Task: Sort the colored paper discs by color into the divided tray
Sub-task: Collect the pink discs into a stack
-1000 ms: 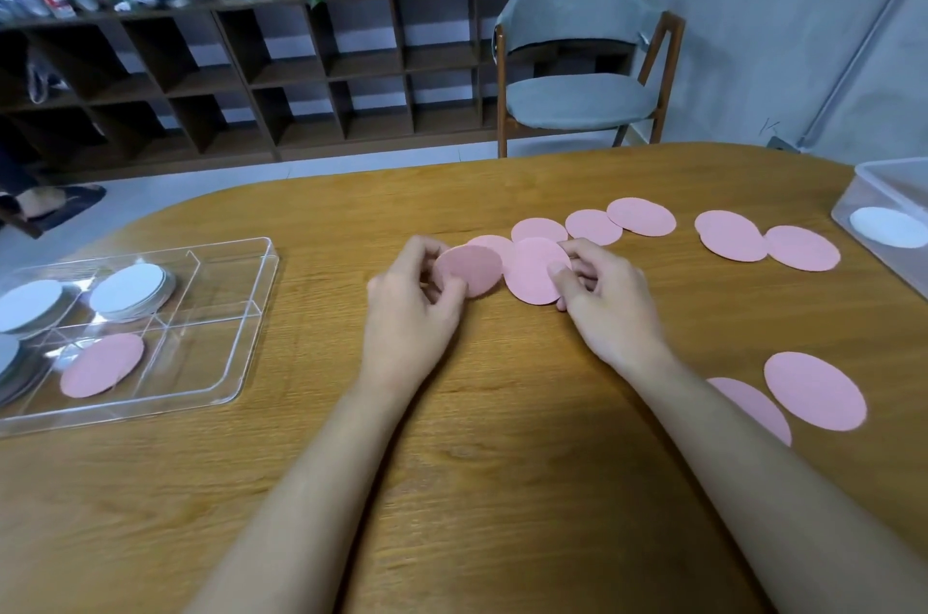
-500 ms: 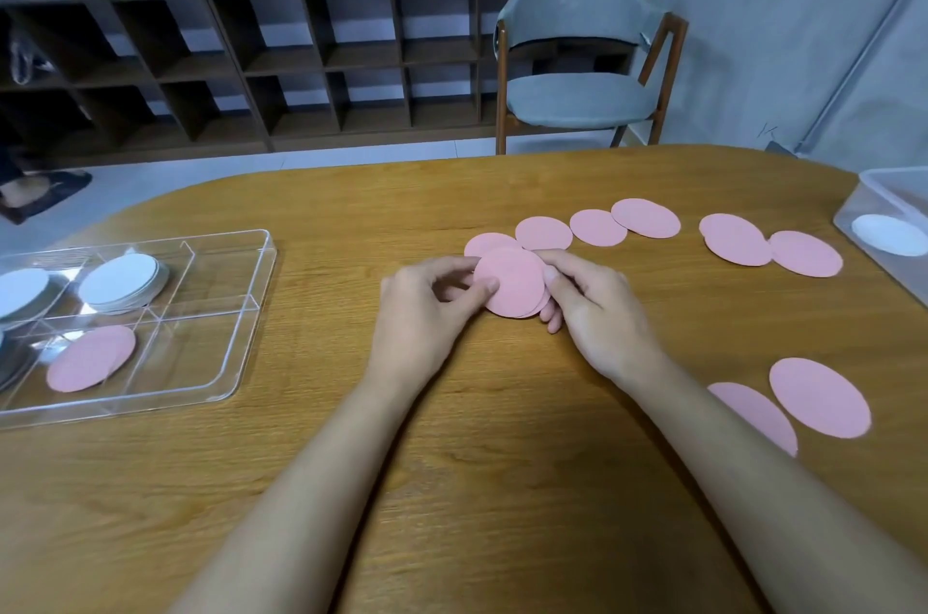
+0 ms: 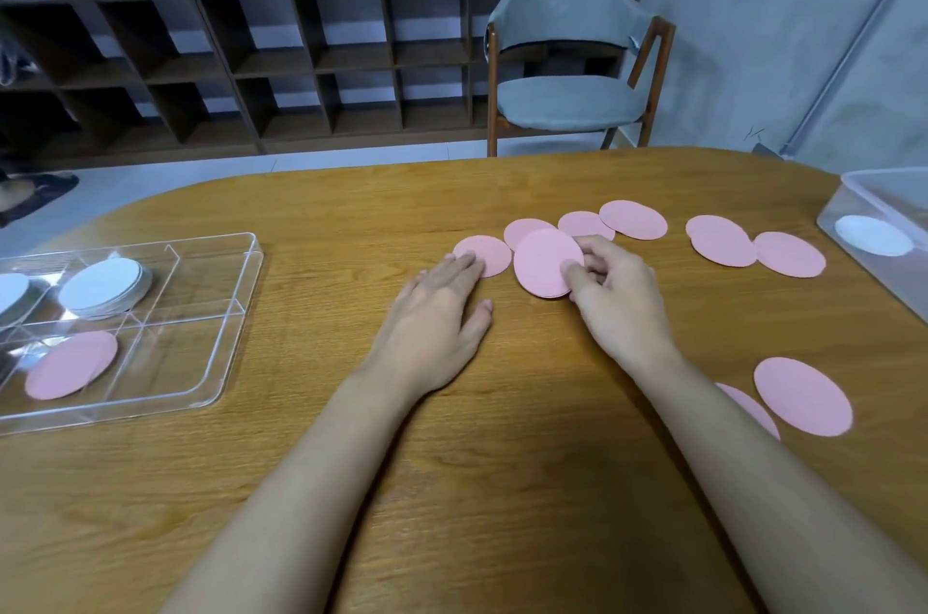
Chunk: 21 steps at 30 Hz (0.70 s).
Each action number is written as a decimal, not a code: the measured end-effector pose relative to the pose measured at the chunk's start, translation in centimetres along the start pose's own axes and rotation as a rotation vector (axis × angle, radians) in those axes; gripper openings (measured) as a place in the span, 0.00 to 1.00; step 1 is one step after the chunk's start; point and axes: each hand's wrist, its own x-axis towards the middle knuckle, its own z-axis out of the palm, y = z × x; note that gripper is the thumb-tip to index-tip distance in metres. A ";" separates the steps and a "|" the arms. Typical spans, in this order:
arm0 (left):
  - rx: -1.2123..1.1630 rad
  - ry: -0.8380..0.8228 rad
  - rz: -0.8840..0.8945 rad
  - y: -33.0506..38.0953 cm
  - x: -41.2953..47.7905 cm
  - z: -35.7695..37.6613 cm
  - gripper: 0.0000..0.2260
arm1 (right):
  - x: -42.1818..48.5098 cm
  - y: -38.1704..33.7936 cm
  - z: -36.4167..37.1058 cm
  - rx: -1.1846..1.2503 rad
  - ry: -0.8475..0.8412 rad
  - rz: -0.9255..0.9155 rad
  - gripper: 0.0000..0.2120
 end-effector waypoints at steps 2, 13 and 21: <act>-0.025 0.061 -0.023 0.2 -0.1 -0.4 0.25 | 0.0 0.1 0.1 0.026 0.001 0.026 0.14; 0.077 0.264 0.112 0.5 -0.6 -1.6 0.13 | -0.2 0.0 0.1 -0.006 -0.026 0.017 0.14; -0.248 0.517 0.097 1.4 -0.5 -1.5 0.05 | -0.4 0.0 0.5 0.054 -0.107 -0.091 0.16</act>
